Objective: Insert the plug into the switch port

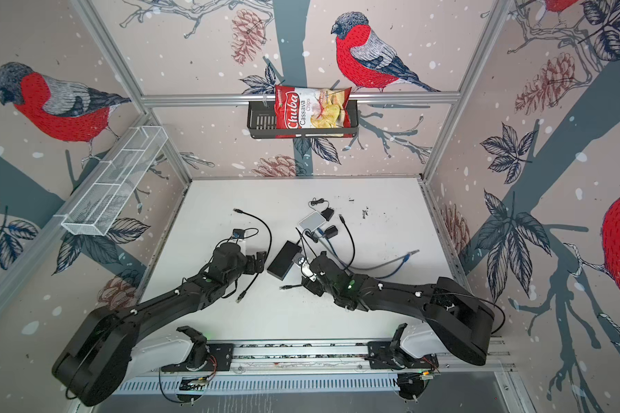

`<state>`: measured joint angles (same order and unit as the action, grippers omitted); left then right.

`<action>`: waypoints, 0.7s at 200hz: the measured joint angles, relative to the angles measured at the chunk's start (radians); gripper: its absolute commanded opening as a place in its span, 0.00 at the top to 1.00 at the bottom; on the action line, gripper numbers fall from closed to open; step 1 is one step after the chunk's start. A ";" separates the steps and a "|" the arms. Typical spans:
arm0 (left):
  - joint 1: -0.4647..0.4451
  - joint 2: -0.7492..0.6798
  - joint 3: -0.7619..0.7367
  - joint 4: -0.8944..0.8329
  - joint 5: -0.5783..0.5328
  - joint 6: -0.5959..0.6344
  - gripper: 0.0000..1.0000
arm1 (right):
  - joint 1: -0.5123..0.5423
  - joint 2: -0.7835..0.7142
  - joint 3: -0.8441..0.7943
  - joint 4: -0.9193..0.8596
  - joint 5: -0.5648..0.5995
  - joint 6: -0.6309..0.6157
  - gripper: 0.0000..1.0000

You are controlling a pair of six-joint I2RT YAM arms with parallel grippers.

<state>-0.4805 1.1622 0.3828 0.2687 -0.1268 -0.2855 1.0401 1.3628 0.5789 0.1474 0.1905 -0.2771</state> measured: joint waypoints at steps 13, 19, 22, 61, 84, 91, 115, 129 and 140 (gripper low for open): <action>-0.002 -0.025 -0.031 0.044 0.020 0.016 0.04 | -0.002 0.005 -0.005 -0.001 -0.043 -0.072 0.32; -0.004 -0.037 -0.045 0.065 0.024 0.028 0.04 | -0.007 0.008 -0.005 0.000 -0.062 -0.098 0.32; -0.005 -0.043 -0.052 0.079 0.025 0.031 0.04 | -0.010 0.010 -0.005 0.000 -0.076 -0.113 0.33; -0.012 -0.097 -0.108 0.190 0.048 0.082 0.04 | -0.037 0.054 -0.008 -0.001 -0.177 -0.224 0.35; -0.019 -0.107 -0.115 0.222 0.066 0.106 0.04 | -0.043 0.088 -0.004 -0.010 -0.229 -0.259 0.41; -0.021 -0.108 -0.117 0.229 0.070 0.111 0.04 | -0.047 0.097 0.000 -0.015 -0.238 -0.273 0.42; -0.034 -0.117 -0.118 0.246 0.068 0.137 0.04 | -0.056 0.134 0.026 -0.029 -0.262 -0.294 0.49; -0.041 -0.125 -0.119 0.251 0.064 0.151 0.04 | -0.064 0.161 0.051 -0.045 -0.277 -0.299 0.55; -0.044 -0.131 -0.119 0.254 0.060 0.160 0.04 | -0.066 0.184 0.072 -0.056 -0.281 -0.304 0.60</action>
<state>-0.5247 1.0313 0.2642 0.5228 -0.0669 -0.1257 0.9737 1.5467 0.6510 0.0917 -0.0902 -0.5808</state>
